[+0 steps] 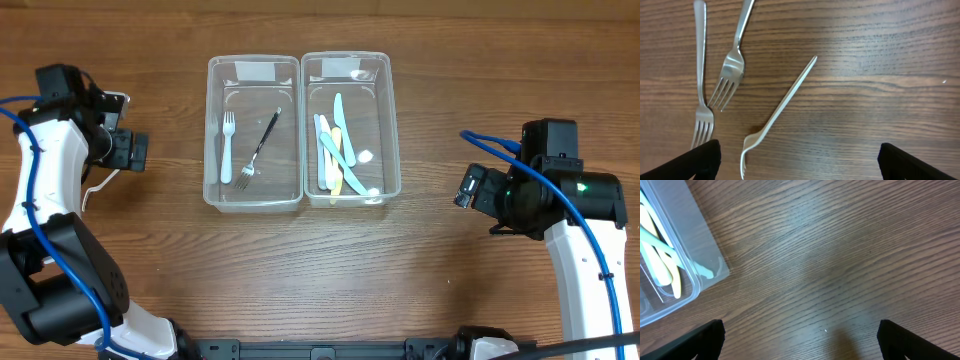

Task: Pack container
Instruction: 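Return the left gripper to the metal forks and grasp one by the handle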

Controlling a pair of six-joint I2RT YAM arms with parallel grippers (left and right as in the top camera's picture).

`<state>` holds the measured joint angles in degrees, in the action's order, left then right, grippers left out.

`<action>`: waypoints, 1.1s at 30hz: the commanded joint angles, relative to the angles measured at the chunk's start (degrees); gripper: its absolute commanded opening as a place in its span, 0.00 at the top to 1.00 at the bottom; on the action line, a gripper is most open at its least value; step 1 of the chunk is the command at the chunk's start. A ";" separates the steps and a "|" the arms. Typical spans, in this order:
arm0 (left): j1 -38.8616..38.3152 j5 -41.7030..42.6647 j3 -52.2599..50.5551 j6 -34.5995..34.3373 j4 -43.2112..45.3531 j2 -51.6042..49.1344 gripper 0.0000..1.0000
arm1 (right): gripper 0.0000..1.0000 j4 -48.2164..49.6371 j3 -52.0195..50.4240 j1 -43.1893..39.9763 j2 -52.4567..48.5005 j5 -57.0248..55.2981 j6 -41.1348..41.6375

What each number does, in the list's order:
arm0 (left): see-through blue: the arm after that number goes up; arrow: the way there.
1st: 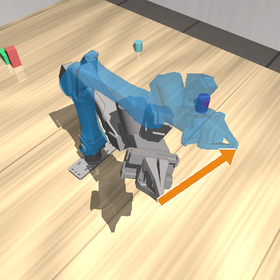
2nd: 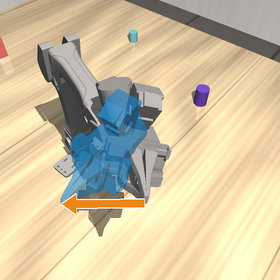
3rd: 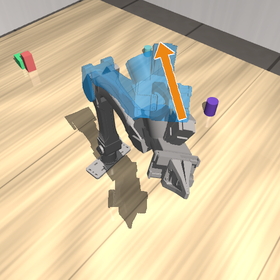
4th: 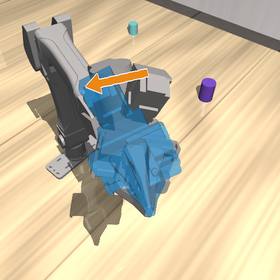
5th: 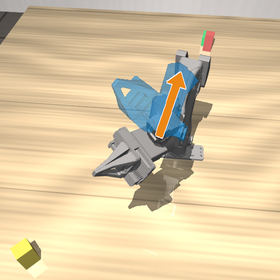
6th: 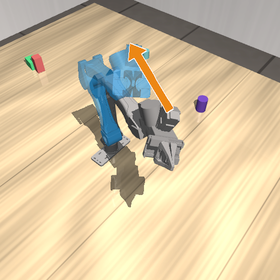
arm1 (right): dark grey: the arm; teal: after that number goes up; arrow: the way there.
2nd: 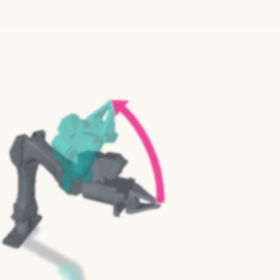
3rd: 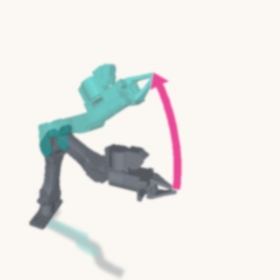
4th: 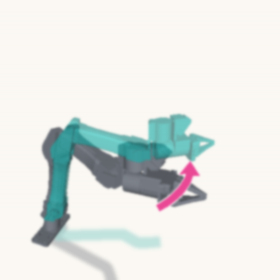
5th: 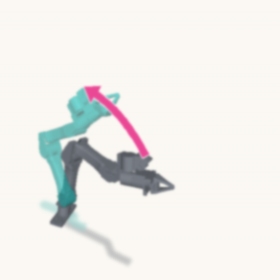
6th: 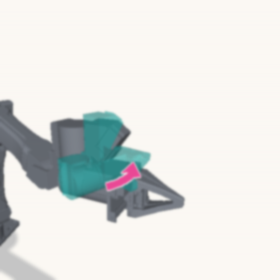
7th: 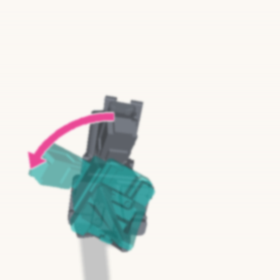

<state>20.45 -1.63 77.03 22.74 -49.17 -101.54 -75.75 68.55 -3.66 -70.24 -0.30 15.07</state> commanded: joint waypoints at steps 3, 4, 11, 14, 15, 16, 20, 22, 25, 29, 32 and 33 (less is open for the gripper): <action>1.29 4.68 -0.44 10.05 1.86 -3.43 0.00 | 0.00 0.26 0.13 -0.07 1.11 -0.02 -0.11; 1.29 4.61 -0.44 10.10 2.03 -4.42 0.00 | 0.00 0.24 0.13 -0.04 1.11 -0.02 -0.11; 1.44 3.96 -0.44 12.02 2.49 -9.99 0.00 | 0.00 0.28 0.13 -0.07 1.11 -0.07 -0.28; 1.84 3.69 -0.44 12.04 2.91 -12.39 0.00 | 0.00 0.26 0.13 -0.07 1.11 -0.04 -0.31; 2.08 3.41 -0.44 12.04 2.95 -13.11 0.00 | 0.00 0.28 0.13 -0.07 1.11 -0.07 -0.31; 2.21 3.10 -0.44 12.02 2.97 -13.57 0.00 | 0.00 0.28 0.13 -0.07 1.11 -0.07 -0.31; 3.06 3.10 -0.44 12.00 2.93 -15.10 0.00 | 0.00 0.28 0.13 -0.07 1.11 -0.24 -0.33; 3.78 3.08 -0.44 12.00 2.89 -15.34 0.00 | 0.00 0.28 0.13 -0.07 1.11 -0.52 -0.31; 4.70 3.15 -0.44 11.93 2.36 -15.34 0.10 | 0.00 0.31 0.13 -0.07 1.11 -0.50 -0.31; 5.14 3.17 -0.44 11.52 1.84 -15.34 0.39 | 0.00 0.28 0.13 -0.07 1.11 -0.50 -0.31; 5.14 3.15 -0.44 11.45 1.81 -15.34 0.54 | 0.00 0.26 0.13 -0.07 1.11 -0.50 -0.31; 5.14 3.13 -0.44 10.97 1.86 -15.34 0.60 | 0.00 0.26 0.13 -0.07 1.11 -0.50 -0.31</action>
<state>25.28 1.06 76.73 34.28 -47.03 -115.72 -75.72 68.55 -3.66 -70.24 -0.40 14.96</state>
